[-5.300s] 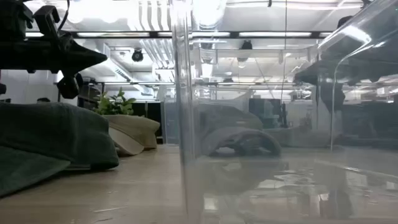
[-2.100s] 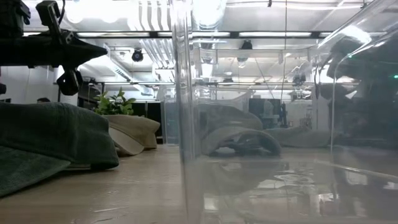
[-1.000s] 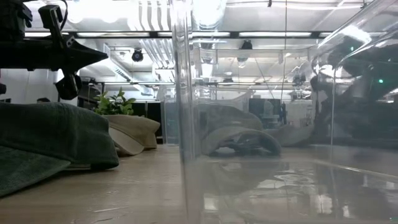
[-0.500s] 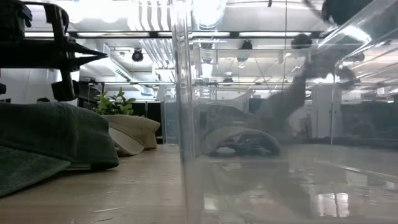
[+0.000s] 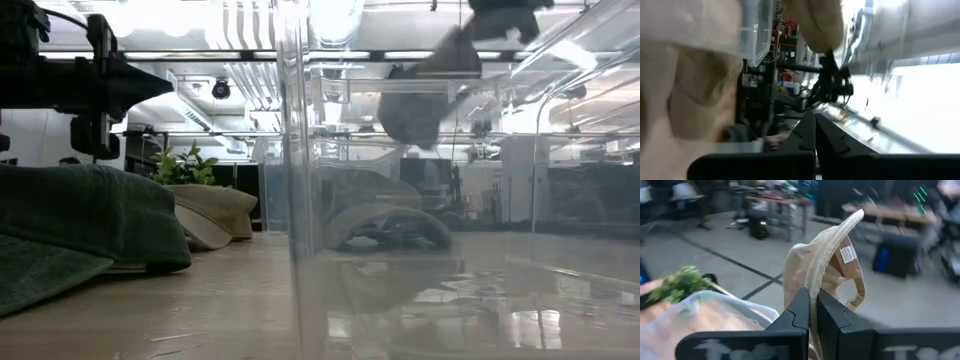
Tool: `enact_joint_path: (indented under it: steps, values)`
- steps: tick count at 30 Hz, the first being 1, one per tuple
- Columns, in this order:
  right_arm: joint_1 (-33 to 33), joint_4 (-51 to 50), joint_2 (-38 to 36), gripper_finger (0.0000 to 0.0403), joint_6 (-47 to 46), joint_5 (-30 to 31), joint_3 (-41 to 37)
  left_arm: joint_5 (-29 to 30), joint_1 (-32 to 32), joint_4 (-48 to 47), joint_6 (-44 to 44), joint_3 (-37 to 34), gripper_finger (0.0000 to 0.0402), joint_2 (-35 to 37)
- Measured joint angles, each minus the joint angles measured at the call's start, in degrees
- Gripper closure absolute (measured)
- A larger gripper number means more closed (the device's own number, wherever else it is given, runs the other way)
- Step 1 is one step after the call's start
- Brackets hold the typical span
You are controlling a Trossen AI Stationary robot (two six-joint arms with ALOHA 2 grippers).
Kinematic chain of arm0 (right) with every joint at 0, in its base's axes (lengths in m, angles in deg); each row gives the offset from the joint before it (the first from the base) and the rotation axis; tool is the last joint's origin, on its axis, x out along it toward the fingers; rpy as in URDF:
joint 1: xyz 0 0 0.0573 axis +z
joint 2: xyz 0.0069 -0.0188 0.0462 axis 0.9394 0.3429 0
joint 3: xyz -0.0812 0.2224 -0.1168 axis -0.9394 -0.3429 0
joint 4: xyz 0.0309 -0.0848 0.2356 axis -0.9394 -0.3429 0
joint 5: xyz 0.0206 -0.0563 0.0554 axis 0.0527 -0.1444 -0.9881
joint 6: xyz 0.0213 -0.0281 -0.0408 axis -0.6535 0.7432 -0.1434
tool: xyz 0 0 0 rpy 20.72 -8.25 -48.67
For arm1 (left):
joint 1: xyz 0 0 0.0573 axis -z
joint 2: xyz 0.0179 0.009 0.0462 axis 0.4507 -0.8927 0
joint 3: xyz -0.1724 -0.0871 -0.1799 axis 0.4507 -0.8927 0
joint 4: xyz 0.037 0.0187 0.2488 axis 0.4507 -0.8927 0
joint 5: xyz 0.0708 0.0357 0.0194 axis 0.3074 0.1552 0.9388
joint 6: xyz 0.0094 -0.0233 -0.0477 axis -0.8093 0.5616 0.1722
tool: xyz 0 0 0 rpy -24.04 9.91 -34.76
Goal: Pick & Place hat
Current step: Put the right brown cap into the top transparent container
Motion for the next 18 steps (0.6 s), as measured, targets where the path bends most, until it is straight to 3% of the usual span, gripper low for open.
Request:
enact_joint_path:
  steps: [4,8,13,18]
  values:
    - [1.1,-1.5,3.2,0.0393,13.0,-6.5,7.5,2.7,0.0,2.3,5.8,0.0,0.0401,0.0]
    - [3.1,-7.6,8.7,0.0393,22.9,-7.8,15.2,8.7,0.0,5.9,8.3,0.2,0.0401,0.0]
    - [5.3,-14.4,17.2,0.0393,33.3,-7.6,23.3,15.9,0.0,6.5,3.4,3.7,0.0395,-0.8]
    - [8.4,-15.1,26.1,0.0392,44.8,-7.1,28.5,17.2,0.0,6.8,-1.6,8.8,0.0343,-5.0]
